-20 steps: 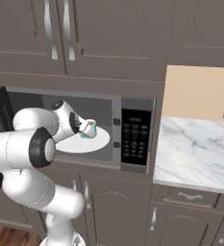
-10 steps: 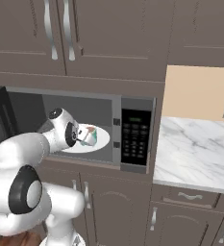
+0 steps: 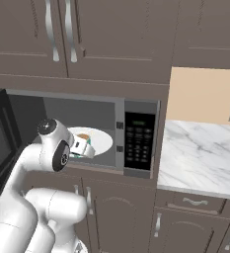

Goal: Pick the cup of tea, navigate to the dining table, and place it on the saucer.

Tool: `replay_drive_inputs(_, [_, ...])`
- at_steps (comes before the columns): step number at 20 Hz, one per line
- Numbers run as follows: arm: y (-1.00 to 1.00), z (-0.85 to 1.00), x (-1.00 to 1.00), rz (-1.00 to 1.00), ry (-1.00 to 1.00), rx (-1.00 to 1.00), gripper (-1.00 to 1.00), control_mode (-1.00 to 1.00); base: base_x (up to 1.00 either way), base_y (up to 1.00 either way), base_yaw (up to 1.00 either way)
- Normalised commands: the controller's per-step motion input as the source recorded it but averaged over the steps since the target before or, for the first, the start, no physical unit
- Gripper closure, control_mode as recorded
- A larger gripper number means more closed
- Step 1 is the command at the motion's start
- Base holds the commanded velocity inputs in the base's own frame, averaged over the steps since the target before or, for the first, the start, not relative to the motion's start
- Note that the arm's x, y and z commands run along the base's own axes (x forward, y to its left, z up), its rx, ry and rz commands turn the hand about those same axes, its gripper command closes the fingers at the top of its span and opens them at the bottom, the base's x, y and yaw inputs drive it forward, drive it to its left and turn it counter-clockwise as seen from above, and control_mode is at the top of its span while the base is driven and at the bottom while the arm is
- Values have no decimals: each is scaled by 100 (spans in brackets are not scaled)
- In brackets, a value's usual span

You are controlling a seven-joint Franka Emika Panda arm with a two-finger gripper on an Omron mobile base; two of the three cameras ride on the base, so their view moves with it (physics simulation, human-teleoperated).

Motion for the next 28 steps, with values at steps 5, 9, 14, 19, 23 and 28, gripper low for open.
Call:
replay_drive_inputs(5, [0, 78, -99, 22, 0, 0, 100, -100, 0, 0, 0])
replay_drive_inputs(9, [0, 95, -100, 26, 0, 0, 100, -100, 0, 0, 0])
replay_drive_inputs(14, [0, 60, -100, 23, 2, 0, 100, -100, 0, 0, 0])
replay_drive_inputs(19, [0, 53, -84, 17, -3, 0, 100, -100, 0, 0, 0])
replay_drive_inputs(23, [0, 82, -50, 10, -9, 0, 100, -100, 0, 0, 0])
replay_drive_inputs(28, [0, 54, -14, 2, -4, 0, 100, -100, 0, 0, 0])
